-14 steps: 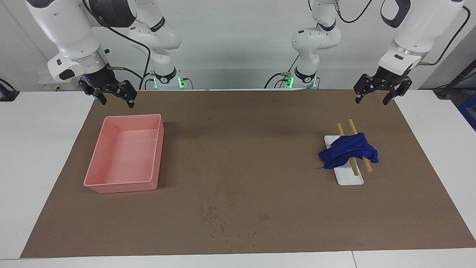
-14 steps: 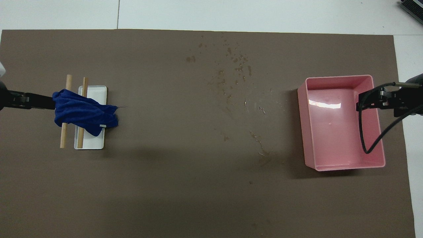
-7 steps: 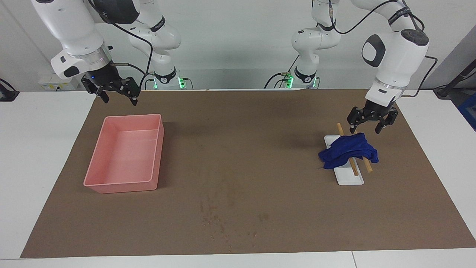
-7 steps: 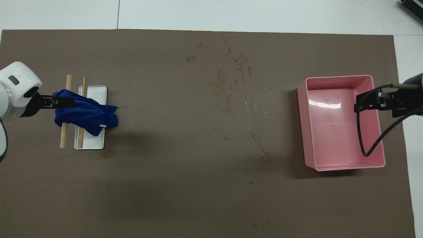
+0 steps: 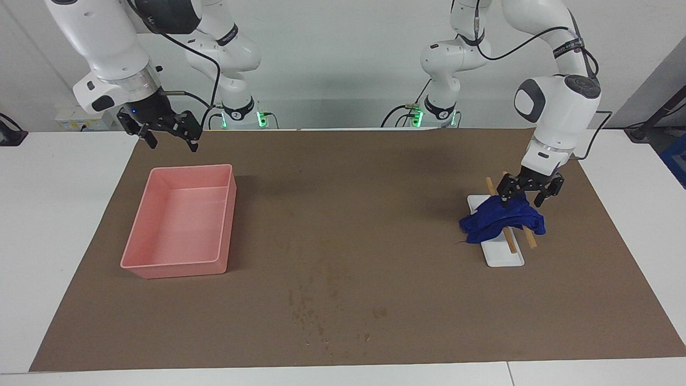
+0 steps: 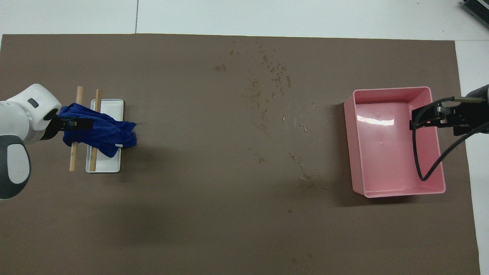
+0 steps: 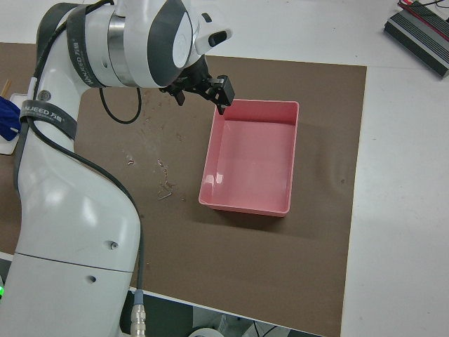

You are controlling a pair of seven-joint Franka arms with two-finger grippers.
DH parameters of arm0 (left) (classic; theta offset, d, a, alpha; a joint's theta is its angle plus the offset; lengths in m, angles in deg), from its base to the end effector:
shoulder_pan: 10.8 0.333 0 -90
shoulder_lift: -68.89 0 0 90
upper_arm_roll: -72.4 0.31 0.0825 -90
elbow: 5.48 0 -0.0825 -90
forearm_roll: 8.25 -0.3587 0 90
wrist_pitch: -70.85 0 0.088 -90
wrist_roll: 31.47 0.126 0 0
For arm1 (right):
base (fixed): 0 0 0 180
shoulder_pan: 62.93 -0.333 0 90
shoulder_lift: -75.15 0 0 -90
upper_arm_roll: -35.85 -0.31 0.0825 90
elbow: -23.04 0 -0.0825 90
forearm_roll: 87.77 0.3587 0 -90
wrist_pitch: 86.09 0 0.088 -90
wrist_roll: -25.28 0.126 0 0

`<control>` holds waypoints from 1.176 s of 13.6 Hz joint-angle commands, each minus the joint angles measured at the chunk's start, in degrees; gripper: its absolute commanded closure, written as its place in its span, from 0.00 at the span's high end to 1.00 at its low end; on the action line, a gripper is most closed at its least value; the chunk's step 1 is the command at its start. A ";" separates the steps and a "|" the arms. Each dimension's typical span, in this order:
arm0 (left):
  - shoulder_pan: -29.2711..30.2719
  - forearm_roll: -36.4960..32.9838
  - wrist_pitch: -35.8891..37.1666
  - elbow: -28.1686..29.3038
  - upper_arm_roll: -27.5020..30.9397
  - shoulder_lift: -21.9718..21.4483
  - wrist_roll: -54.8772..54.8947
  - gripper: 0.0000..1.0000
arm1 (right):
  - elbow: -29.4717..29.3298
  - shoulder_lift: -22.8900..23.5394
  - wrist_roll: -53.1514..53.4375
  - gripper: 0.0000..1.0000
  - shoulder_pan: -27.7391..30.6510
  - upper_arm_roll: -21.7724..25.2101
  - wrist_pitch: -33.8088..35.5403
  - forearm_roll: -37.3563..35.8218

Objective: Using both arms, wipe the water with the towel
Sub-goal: 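Grasp the blue towel with the left gripper and lift it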

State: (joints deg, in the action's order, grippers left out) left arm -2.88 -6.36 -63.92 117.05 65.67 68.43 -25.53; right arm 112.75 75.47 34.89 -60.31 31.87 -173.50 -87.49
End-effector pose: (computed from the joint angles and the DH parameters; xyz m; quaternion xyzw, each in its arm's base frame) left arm 0.5412 0.0103 0.4195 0.9933 -0.0310 0.1111 0.0056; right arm 0.5250 0.0130 0.5950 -0.9971 0.0719 0.0230 0.0004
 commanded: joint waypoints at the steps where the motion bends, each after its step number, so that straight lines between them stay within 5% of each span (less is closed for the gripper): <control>1: 0.42 -0.49 -2.95 2.00 -0.30 -0.33 -0.84 0.92 | -0.23 -0.58 -1.08 1.00 0.63 -0.15 1.10 -0.29; 6: 0.77 -0.49 -2.51 2.27 -0.30 -0.42 -0.92 0.37 | -0.23 -0.58 -0.99 1.00 0.89 -0.15 1.10 -0.11; 8: 0.95 -0.49 -2.51 1.83 -0.22 -0.33 -1.01 0.34 | -0.23 -0.58 -1.08 1.00 0.89 -0.15 1.10 -0.11; 12: 2.01 -0.49 -1.81 0.51 -0.22 0.02 -1.01 0.02 | -0.23 -0.58 -0.99 1.00 0.89 -0.15 1.10 -0.11; 16: 2.01 -0.40 4.15 -3.78 -0.30 0.02 -1.18 0.00 | -0.23 -0.58 -1.08 1.00 0.89 -0.15 1.10 -0.11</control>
State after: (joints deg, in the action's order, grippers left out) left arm -1.69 -6.38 -63.52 117.00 65.70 67.46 -26.08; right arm 112.75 75.44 34.89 -60.10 32.01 -173.50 -87.49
